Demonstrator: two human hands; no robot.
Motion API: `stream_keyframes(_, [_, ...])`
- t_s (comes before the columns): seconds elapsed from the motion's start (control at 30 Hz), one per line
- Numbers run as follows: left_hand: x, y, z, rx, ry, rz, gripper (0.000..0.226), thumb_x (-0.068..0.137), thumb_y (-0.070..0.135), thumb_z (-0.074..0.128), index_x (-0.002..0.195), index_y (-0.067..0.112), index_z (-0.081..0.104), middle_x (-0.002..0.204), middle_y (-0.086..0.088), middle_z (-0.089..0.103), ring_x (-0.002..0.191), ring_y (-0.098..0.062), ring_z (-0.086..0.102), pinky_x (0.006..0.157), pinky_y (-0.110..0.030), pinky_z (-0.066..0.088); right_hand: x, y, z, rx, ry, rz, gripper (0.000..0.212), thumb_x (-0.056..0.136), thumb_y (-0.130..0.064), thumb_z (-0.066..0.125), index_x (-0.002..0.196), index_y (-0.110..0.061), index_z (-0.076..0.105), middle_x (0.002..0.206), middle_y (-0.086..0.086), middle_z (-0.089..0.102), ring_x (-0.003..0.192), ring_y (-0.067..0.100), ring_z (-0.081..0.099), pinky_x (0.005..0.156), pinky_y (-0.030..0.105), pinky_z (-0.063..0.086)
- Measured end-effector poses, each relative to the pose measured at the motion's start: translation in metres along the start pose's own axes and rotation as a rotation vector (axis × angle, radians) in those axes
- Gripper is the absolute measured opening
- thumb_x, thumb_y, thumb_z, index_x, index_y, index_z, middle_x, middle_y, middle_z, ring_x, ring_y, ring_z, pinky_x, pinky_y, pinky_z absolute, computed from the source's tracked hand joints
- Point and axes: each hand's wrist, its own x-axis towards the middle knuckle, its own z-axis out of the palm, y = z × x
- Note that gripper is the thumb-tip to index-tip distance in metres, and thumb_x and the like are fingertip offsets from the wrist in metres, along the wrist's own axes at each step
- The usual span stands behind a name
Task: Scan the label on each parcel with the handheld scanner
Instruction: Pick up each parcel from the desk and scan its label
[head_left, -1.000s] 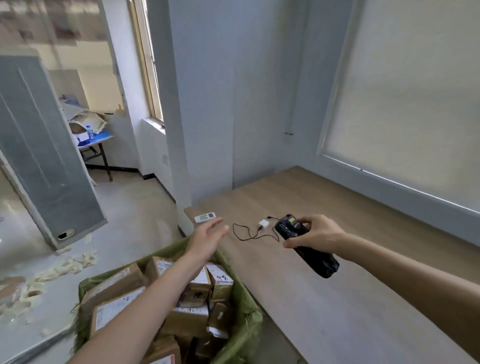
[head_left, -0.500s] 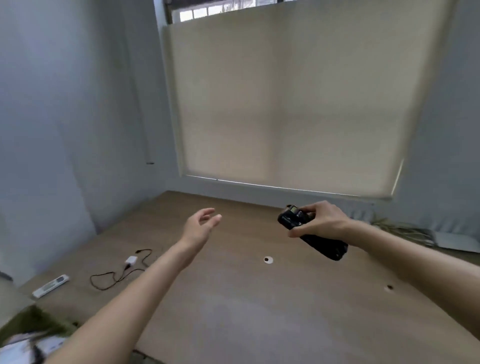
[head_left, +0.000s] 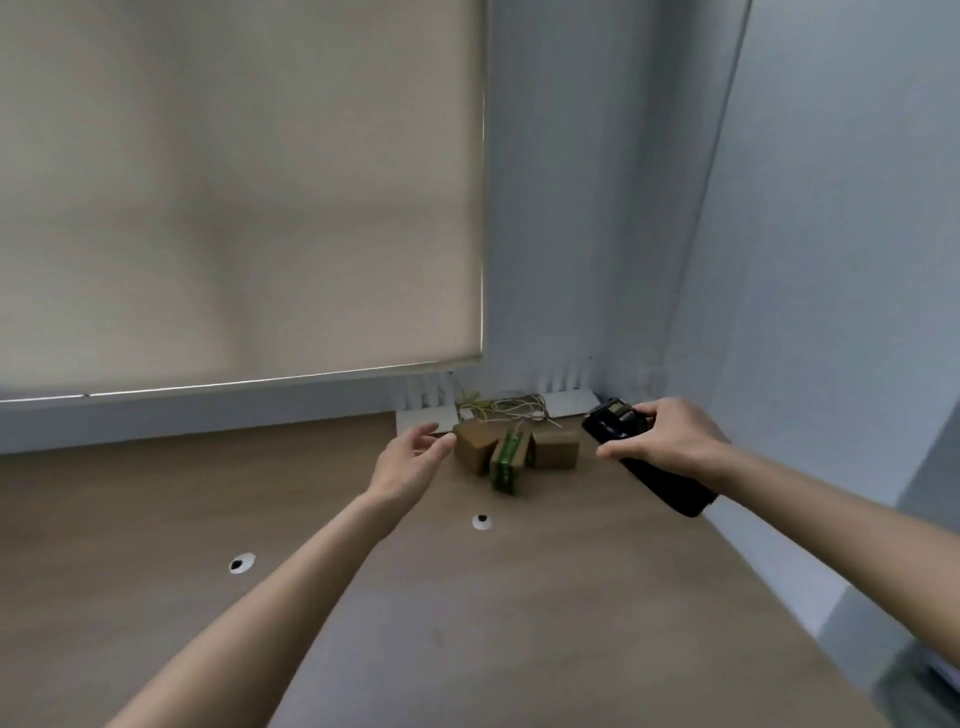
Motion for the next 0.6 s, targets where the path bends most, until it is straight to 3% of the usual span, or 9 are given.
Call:
stream_keyframes(0.13, [0.047, -0.001, 0.068, 0.024, -0.104, -0.019, 0.049, 0.098, 0.043, 0.062, 0.140, 0.019, 0.057, 0.115, 0.003, 0.065, 0.111, -0.016, 0.060, 0.091, -0.026, 0.043, 0.036, 0.060, -0.011, -0.016, -0.004, 0.110, 0.050, 0.060, -0.058, 0.092, 0.102, -0.035, 0.077, 0.087, -0.010, 0.073, 0.086, 0.016, 0.068, 0.079, 0.030, 0.055])
stream_keyframes(0.37, [0.157, -0.040, 0.154, 0.061, -0.200, -0.094, 0.051, 0.098, 0.043, 0.060, 0.142, 0.019, 0.054, 0.121, 0.002, 0.064, 0.114, -0.017, 0.058, 0.094, -0.029, 0.043, 0.139, 0.122, 0.018, -0.001, -0.054, 0.217, 0.043, 0.060, -0.057, 0.092, 0.090, -0.033, 0.074, 0.082, -0.008, 0.072, 0.081, 0.012, 0.068, 0.066, 0.029, 0.048])
stream_keyframes(0.53, [0.238, -0.078, 0.206, 0.061, -0.245, -0.167, 0.052, 0.099, 0.043, 0.058, 0.145, 0.018, 0.053, 0.131, 0.000, 0.062, 0.119, -0.017, 0.057, 0.094, -0.027, 0.042, 0.231, 0.151, 0.055, 0.016, -0.114, 0.263, 0.051, 0.058, -0.055, 0.094, 0.099, -0.035, 0.072, 0.091, -0.010, 0.073, 0.090, 0.016, 0.069, 0.080, 0.030, 0.054])
stream_keyframes(0.6, [0.265, -0.093, 0.224, 0.065, -0.273, -0.194, 0.055, 0.099, 0.043, 0.059, 0.147, 0.018, 0.051, 0.136, -0.001, 0.060, 0.123, -0.017, 0.056, 0.101, -0.029, 0.043, 0.262, 0.160, 0.071, 0.029, -0.141, 0.275, 0.054, 0.060, -0.053, 0.095, 0.104, -0.038, 0.067, 0.097, -0.008, 0.072, 0.094, 0.018, 0.068, 0.084, 0.031, 0.052])
